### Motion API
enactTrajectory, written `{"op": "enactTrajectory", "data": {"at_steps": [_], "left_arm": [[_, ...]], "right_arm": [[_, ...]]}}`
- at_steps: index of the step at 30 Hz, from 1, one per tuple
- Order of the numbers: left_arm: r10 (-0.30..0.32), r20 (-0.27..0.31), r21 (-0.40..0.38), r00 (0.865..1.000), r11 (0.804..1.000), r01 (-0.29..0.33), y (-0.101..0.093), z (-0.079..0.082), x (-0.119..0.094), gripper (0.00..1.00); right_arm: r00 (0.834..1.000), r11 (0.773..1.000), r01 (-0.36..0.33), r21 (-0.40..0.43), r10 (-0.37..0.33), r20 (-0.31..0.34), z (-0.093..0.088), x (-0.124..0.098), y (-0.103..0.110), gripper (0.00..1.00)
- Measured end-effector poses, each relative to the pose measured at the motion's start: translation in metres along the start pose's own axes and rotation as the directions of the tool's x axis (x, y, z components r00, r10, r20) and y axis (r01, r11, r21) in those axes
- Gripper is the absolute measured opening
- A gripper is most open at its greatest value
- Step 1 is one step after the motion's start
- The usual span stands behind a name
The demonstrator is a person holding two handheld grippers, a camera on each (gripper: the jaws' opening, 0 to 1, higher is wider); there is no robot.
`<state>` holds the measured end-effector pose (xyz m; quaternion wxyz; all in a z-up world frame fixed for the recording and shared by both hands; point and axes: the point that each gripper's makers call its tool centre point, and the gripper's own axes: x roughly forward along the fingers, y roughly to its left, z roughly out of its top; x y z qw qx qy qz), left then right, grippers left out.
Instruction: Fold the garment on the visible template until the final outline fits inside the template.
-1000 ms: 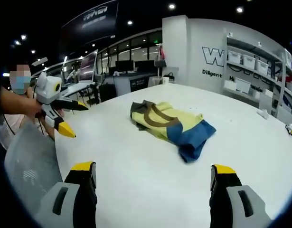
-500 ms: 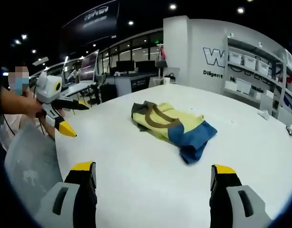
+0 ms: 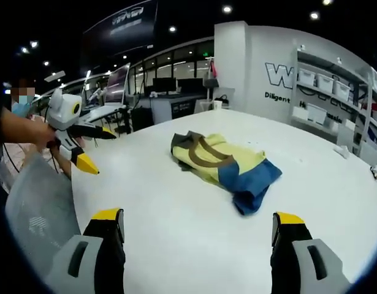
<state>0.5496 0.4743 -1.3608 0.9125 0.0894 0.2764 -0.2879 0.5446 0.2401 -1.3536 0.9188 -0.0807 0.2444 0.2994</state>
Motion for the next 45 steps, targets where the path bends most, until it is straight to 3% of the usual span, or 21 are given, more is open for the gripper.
{"op": "enactTrajectory", "data": {"at_steps": [9,22,45], "left_arm": [[-0.003,-0.015,0.003,1.000,1.000,0.003,0.004,-0.001,0.007,0.95],[-0.016,-0.014,0.010,1.000,1.000,0.016,0.006,0.011,0.018,0.95],[-0.053,-0.031,0.051,0.998,0.997,0.054,0.009,0.023,0.041,0.92]], "right_arm": [[1.000,1.000,0.003,0.005,-0.003,-0.002,-0.001,0.001,-0.004,0.99],[1.000,1.000,0.020,0.013,-0.020,0.008,0.003,0.005,-0.014,0.99],[1.000,1.000,0.014,-0.008,-0.014,-0.014,0.010,0.021,-0.023,0.91]]}}
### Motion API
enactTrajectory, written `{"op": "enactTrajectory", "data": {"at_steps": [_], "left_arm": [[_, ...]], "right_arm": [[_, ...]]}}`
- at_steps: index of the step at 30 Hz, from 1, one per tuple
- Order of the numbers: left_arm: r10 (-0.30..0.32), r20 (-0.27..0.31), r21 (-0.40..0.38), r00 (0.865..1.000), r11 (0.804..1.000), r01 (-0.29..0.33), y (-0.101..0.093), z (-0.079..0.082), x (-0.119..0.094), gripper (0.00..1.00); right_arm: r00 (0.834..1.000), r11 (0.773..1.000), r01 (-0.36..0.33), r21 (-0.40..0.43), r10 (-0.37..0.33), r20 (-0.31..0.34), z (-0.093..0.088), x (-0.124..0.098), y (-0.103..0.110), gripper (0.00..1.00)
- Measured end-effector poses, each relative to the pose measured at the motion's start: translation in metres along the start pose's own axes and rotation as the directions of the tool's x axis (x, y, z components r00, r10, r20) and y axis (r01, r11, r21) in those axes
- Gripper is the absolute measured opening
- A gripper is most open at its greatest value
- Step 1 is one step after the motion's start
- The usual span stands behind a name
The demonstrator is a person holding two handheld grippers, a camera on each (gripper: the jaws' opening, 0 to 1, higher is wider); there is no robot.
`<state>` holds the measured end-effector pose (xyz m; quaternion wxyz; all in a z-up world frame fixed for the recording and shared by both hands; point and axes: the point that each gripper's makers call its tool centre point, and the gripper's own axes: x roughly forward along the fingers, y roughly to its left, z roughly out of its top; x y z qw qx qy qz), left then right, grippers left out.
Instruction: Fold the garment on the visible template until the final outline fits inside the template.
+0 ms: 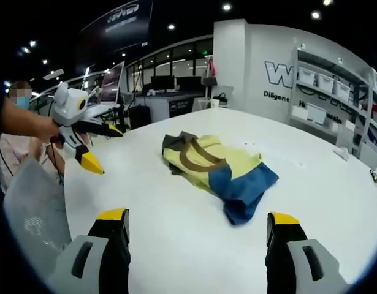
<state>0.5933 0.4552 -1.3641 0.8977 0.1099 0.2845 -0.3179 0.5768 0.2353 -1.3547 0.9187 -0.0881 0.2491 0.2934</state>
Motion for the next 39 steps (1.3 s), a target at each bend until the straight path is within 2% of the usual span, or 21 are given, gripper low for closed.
{"op": "enactTrajectory", "data": {"at_steps": [7,15,18,24,30,33,39], "left_arm": [[-0.016,0.008,0.009,1.000,1.000,0.016,0.002,0.004,0.010,0.91],[-0.030,0.012,0.020,0.999,0.999,0.030,0.008,0.004,0.021,0.88],[-0.032,0.017,0.040,0.999,0.999,0.031,0.009,0.007,0.025,0.84],[-0.031,0.017,0.038,0.999,0.999,0.030,0.015,0.007,0.035,0.80],[-0.039,0.021,0.082,0.999,0.996,0.037,0.022,0.014,0.051,0.74],[-0.039,0.024,0.085,0.999,0.996,0.037,0.026,0.016,0.058,0.71],[-0.033,0.029,0.089,0.999,0.996,0.030,0.035,0.024,0.074,0.67]], "right_arm": [[1.000,0.999,0.011,-0.045,-0.013,-0.027,-0.002,0.012,-0.011,0.83],[0.999,0.998,0.021,-0.056,-0.023,-0.027,0.010,0.026,-0.021,0.76],[1.000,0.998,0.016,-0.066,-0.018,-0.025,0.013,0.032,-0.021,0.72],[0.999,0.996,0.005,-0.084,-0.009,-0.045,0.007,0.041,-0.023,0.64],[0.998,0.993,-0.001,-0.115,-0.007,-0.064,0.007,0.058,-0.029,0.52],[0.998,0.994,-0.005,-0.108,-0.002,-0.068,0.007,0.066,-0.030,0.40],[0.996,0.989,-0.022,-0.148,0.009,-0.087,0.005,0.082,-0.032,0.39]]}}
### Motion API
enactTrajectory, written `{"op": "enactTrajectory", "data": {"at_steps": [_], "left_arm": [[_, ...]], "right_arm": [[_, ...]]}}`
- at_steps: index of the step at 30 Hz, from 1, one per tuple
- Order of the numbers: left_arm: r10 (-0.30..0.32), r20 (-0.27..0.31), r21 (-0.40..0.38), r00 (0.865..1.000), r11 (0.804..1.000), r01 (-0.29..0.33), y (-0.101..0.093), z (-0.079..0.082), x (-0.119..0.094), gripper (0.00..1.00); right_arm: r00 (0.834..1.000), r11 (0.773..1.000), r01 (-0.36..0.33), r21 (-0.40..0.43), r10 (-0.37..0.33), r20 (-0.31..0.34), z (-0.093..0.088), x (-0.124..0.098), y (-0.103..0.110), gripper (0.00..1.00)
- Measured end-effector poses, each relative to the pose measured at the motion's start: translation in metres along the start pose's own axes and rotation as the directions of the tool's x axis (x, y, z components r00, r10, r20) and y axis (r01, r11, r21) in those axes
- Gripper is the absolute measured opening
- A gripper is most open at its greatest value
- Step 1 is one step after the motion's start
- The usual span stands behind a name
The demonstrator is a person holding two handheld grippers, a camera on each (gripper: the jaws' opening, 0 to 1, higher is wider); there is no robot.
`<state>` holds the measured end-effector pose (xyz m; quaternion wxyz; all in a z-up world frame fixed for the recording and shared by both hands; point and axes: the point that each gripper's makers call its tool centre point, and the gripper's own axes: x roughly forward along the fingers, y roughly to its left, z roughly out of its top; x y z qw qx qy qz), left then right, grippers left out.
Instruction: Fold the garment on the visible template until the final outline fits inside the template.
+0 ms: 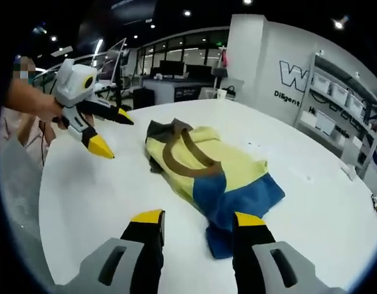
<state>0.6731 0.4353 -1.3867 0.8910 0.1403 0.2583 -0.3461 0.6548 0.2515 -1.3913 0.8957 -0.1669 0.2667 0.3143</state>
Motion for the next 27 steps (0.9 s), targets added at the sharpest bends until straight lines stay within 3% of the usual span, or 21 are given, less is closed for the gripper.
{"op": "enactTrajectory", "data": {"at_steps": [7,10,19,22,24,27], "left_arm": [[0.008,-0.004,0.038,1.000,0.999,-0.008,0.019,0.013,0.023,0.60],[-0.003,-0.015,0.025,1.000,1.000,0.003,0.025,0.015,0.034,0.55],[-0.005,-0.042,0.097,0.999,0.995,0.009,0.026,0.013,0.049,0.36],[-0.006,-0.062,0.077,0.998,0.997,0.011,0.031,0.008,0.056,0.25],[0.024,-0.073,0.091,0.997,0.996,-0.017,0.035,0.008,0.053,0.05],[-0.001,-0.064,0.004,0.998,1.000,0.002,0.027,0.011,0.048,0.03]], "right_arm": [[1.000,1.000,-0.003,0.018,0.004,-0.025,-0.002,0.023,-0.012,0.37],[0.999,1.000,-0.007,0.028,0.008,-0.040,-0.005,0.030,-0.015,0.31],[0.997,0.999,-0.008,0.041,0.011,-0.080,-0.012,0.039,-0.018,0.08],[0.992,0.999,-0.018,0.049,0.024,-0.123,-0.018,0.041,-0.016,0.00],[0.989,0.998,-0.015,0.053,0.023,-0.146,-0.020,0.042,-0.015,0.00],[0.985,0.997,-0.039,0.062,0.049,-0.166,-0.022,0.038,-0.007,0.00]]}}
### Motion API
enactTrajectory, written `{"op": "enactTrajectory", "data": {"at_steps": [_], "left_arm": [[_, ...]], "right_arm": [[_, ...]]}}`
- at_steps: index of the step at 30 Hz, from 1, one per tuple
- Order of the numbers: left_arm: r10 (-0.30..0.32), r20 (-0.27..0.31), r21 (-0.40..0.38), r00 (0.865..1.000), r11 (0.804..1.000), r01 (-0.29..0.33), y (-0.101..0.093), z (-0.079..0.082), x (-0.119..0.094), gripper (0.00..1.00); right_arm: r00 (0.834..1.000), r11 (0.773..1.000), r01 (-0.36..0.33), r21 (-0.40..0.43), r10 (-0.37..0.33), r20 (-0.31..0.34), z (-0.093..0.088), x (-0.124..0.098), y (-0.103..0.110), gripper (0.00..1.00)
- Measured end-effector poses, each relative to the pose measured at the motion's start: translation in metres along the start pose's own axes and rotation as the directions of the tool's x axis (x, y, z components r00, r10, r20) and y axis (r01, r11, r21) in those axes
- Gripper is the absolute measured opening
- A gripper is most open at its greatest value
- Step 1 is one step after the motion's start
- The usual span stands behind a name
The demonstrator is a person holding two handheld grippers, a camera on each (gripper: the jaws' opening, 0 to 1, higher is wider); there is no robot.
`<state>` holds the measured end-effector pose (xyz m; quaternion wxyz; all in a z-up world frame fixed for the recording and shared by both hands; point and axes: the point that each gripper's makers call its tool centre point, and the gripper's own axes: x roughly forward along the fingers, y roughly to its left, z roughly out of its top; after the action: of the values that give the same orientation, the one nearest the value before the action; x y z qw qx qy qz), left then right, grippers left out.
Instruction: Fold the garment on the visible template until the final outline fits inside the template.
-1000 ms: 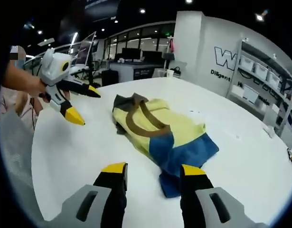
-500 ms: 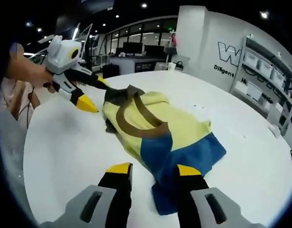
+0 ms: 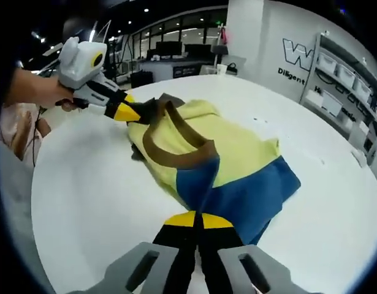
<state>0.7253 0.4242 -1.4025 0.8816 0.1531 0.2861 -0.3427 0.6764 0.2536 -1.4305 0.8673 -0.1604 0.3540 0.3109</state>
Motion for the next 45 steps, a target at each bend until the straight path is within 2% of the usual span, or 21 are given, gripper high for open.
{"op": "enactTrajectory", "data": {"at_steps": [3,6,8,13,17,21,25,30,41,45], "left_arm": [[-0.011,-0.021,0.032,1.000,0.999,0.011,-0.002,-0.007,-0.005,0.03],[-0.028,-0.030,0.016,0.999,0.999,0.028,-0.006,-0.010,-0.009,0.02],[-0.036,-0.037,0.007,0.999,0.999,0.036,-0.011,-0.011,-0.013,0.02],[-0.073,-0.042,0.030,0.996,0.997,0.074,-0.030,-0.018,-0.028,0.02],[-0.081,-0.027,0.047,0.996,0.996,0.082,-0.045,-0.022,-0.048,0.02],[-0.088,-0.009,0.007,0.996,0.996,0.088,-0.059,-0.026,-0.065,0.02],[-0.093,-0.019,0.008,0.995,0.996,0.094,-0.073,-0.034,-0.074,0.02],[-0.098,-0.014,0.016,0.995,0.995,0.098,-0.088,-0.034,-0.089,0.02],[-0.110,-0.004,0.023,0.994,0.994,0.110,-0.111,-0.043,-0.119,0.02],[-0.121,-0.005,0.024,0.993,0.992,0.121,-0.118,-0.048,-0.127,0.02]], "right_arm": [[1.000,1.000,-0.016,0.006,0.016,-0.009,-0.005,-0.006,0.005,0.00],[0.999,0.999,-0.028,0.034,0.029,-0.016,-0.009,-0.009,0.010,0.00],[0.998,0.998,-0.044,0.051,0.047,-0.044,-0.015,-0.012,0.017,0.00],[0.994,0.996,-0.082,0.043,0.085,-0.063,-0.027,-0.031,0.039,0.00],[0.996,0.994,-0.081,0.074,0.084,-0.032,-0.032,-0.053,0.049,0.00],[0.996,0.993,-0.080,0.091,0.082,-0.023,-0.039,-0.066,0.058,0.00],[0.995,0.992,-0.094,0.085,0.096,-0.020,-0.041,-0.073,0.071,0.00],[0.993,0.990,-0.114,0.082,0.113,0.010,-0.039,-0.091,0.085,0.00],[0.989,0.986,-0.146,0.081,0.142,0.045,-0.043,-0.120,0.115,0.00],[0.988,0.986,-0.149,0.079,0.146,0.046,-0.047,-0.123,0.122,0.00]]}}
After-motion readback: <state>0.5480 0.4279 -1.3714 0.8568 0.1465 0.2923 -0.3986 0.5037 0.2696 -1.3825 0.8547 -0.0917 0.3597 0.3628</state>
